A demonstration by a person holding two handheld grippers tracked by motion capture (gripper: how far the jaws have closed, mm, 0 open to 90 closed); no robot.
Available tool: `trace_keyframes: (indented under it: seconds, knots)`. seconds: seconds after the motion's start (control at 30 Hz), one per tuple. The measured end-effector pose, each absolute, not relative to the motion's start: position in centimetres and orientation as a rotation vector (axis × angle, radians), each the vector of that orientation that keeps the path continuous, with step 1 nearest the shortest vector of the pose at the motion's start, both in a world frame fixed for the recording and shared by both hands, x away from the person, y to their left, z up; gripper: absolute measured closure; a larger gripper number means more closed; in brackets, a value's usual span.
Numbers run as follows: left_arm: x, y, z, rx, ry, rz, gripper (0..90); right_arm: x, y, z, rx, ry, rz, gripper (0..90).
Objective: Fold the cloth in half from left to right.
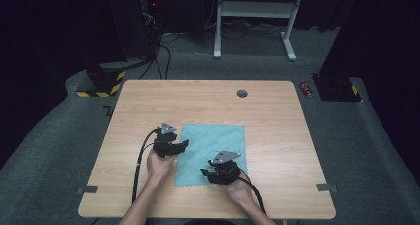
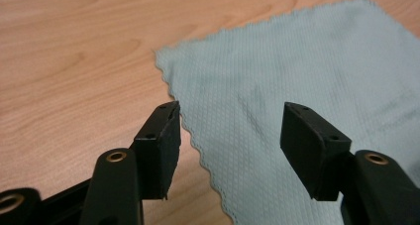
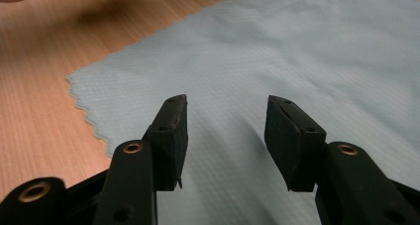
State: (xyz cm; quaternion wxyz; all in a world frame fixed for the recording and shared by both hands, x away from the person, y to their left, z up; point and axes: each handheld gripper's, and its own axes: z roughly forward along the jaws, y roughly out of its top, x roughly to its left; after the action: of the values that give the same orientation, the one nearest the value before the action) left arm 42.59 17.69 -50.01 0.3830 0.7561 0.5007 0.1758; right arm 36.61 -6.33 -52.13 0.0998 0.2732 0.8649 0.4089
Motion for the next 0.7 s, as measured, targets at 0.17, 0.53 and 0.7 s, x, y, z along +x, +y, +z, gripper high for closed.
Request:
trace_keyframes:
  seconds: [0.17,0.53,0.7]
  knots:
    - [43.0,18.3,-50.3,1.925,1.299,0.446,41.1,36.0,-5.1,-51.5,0.751,2.563,1.222,51.9]
    - [45.2,20.3,-50.5,1.912,1.338,0.403,41.3,35.5,-2.9,-51.5,0.709,2.584,1.255,58.1]
    - [46.8,20.1,-49.6,1.909,1.329,0.415,40.8,35.2,-1.7,-51.6,0.669,2.602,1.266,62.5]
